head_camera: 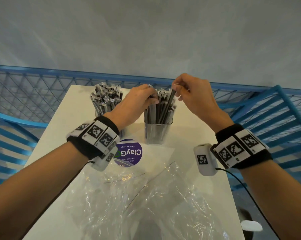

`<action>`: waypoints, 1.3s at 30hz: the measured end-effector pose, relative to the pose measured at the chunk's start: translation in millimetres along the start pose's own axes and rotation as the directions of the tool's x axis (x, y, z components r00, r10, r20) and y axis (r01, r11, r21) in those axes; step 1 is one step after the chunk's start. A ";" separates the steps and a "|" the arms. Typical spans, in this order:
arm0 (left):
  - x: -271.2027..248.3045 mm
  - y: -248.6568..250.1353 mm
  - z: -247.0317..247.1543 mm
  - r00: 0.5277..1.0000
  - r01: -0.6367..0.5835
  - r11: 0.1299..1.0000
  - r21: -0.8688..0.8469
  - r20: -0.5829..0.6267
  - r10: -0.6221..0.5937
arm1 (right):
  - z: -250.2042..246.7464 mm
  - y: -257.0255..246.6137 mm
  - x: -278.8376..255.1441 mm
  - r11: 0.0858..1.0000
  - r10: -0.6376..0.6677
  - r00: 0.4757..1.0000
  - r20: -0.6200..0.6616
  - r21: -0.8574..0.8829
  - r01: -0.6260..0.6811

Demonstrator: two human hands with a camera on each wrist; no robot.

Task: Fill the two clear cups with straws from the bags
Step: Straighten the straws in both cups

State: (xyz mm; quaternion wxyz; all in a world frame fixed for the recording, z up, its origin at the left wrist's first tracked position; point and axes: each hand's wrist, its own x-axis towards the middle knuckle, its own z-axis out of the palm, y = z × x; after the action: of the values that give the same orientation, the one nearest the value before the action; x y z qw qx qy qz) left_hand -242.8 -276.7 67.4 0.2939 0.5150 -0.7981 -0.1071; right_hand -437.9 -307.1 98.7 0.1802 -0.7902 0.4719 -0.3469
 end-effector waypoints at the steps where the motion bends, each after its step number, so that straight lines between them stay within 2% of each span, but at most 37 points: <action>1: 3.8 1.0 -0.9 0.999 -0.015 0.999 0.033 0.032 0.014 | -1.8 -4.4 2.4 0.999 -0.039 0.999 -0.035 -0.015 0.039; 5: 13.2 8.4 4.4 0.984 -0.035 0.995 0.088 0.177 0.019 | -7.7 -19.7 9.3 0.987 -0.153 0.982 -0.110 -0.060 0.147; 8: 10.4 8.3 14.9 0.974 0.021 0.994 0.110 0.223 -0.045 | 0.7 -18.3 6.0 0.988 -0.132 0.990 -0.055 -0.092 0.127; 14: -1.8 7.1 29.6 0.980 0.060 0.988 0.139 0.178 -0.085 | 46.4 11.0 -20.7 0.971 0.041 0.989 0.143 -0.241 -0.006; 18: -11.7 3.7 35.8 0.990 0.060 0.983 0.176 0.114 -0.081 | 58.9 12.8 -26.9 0.945 0.006 0.996 0.086 -0.326 0.022; 21: -19.3 0.1 38.8 0.994 0.055 0.983 0.177 0.088 -0.072 | 53.2 5.6 -21.4 0.914 0.002 0.987 0.159 -0.401 0.063; 23: -23.2 0.1 33.5 0.997 0.055 0.987 0.152 0.051 -0.064 | 38.1 4.1 -16.7 0.948 0.015 0.984 0.180 -0.315 0.043; 25: -22.5 0.5 21.8 0.998 0.070 0.990 0.126 -0.008 -0.069 | 18.6 7.5 -8.2 0.989 0.031 0.996 0.081 -0.147 -0.018; 27: -16.3 -0.1 10.6 0.996 0.070 0.993 0.100 -0.065 -0.063 | 4.3 16.4 5.1 0.988 0.082 0.997 0.009 -0.129 -0.080; 29: -4.0 -2.5 3.9 0.991 0.066 0.994 0.087 -0.119 -0.055 | 1.1 29.3 19.2 0.969 0.165 0.985 0.055 -0.194 -0.151; 31: 11.7 -8.4 2.0 0.987 0.101 0.992 0.078 -0.136 -0.090 | 7.5 41.2 26.9 0.959 0.221 0.960 0.173 -0.219 -0.181; 34: 32.3 -19.5 4.8 0.977 0.209 0.974 0.092 -0.068 -0.203 | 24.9 53.7 27.6 0.965 0.233 0.922 0.309 -0.190 -0.180; 39: 51.0 -28.4 14.4 0.935 0.340 0.938 0.074 0.085 -0.345 | 39.0 57.0 27.0 0.980 0.192 0.947 0.256 -0.103 -0.171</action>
State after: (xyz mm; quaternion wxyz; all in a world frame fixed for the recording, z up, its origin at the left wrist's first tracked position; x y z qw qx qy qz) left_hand -244.8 -336.4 60.6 0.2170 0.6486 -0.7122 -0.1582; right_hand -436.8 -360.2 46.9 0.2414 -0.7890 0.5279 -0.2012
